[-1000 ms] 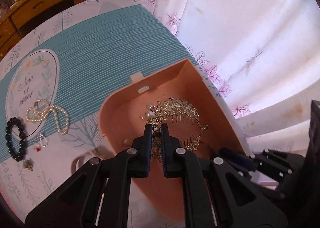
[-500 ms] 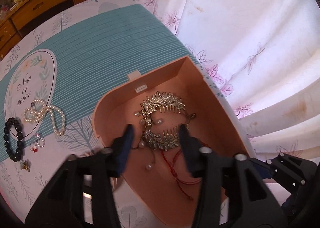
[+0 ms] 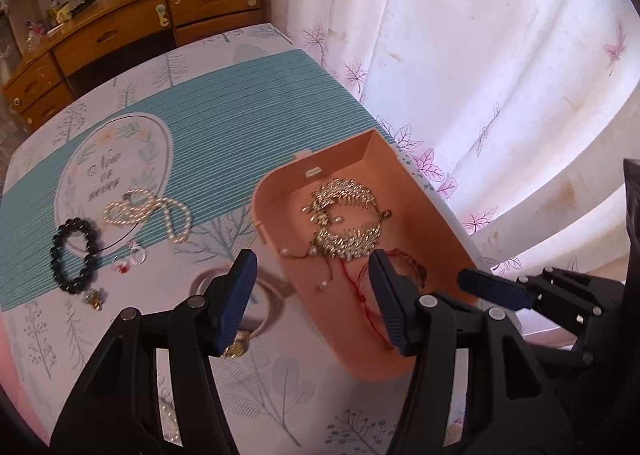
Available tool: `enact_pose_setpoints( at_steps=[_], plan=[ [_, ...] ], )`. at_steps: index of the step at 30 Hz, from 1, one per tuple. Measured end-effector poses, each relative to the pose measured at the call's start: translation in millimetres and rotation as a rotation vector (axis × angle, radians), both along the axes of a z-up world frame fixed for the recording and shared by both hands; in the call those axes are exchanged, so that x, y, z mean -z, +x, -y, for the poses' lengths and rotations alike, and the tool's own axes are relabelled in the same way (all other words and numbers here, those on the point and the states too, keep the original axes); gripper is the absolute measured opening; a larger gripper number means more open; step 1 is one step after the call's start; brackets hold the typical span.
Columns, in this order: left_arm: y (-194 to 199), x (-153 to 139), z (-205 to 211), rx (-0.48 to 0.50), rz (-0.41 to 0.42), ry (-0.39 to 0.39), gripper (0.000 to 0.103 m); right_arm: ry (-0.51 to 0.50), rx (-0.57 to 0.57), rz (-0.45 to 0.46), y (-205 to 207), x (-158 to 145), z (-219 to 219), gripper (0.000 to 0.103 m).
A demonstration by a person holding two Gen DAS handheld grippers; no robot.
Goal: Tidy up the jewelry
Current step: 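Move both tools out of the box back over the remaining jewelry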
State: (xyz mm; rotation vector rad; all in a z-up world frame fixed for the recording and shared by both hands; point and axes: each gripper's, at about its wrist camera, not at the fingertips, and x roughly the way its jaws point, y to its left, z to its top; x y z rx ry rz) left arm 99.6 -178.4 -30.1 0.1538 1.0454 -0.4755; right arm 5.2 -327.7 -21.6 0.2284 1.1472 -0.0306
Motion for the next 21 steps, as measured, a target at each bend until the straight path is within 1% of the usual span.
enact_pose_setpoints(
  at_steps=[5, 10, 15, 21],
  plan=[
    [-17, -7, -29, -0.039, 0.024, 0.006, 0.055, -0.006, -0.020, 0.003, -4, -2, -9, 0.030],
    [-31, -15, -59, -0.100, 0.048, 0.015, 0.055, 0.000, -0.040, 0.007, -6, -3, -18, 0.030],
    [-35, -22, -89, -0.166, 0.070, 0.026, 0.055, -0.003, -0.074, 0.014, -5, -5, -32, 0.030],
    [-32, -24, -115, -0.228, 0.080, 0.050, 0.055, -0.019, -0.124, 0.030, 2, -12, -49, 0.030]
  ],
)
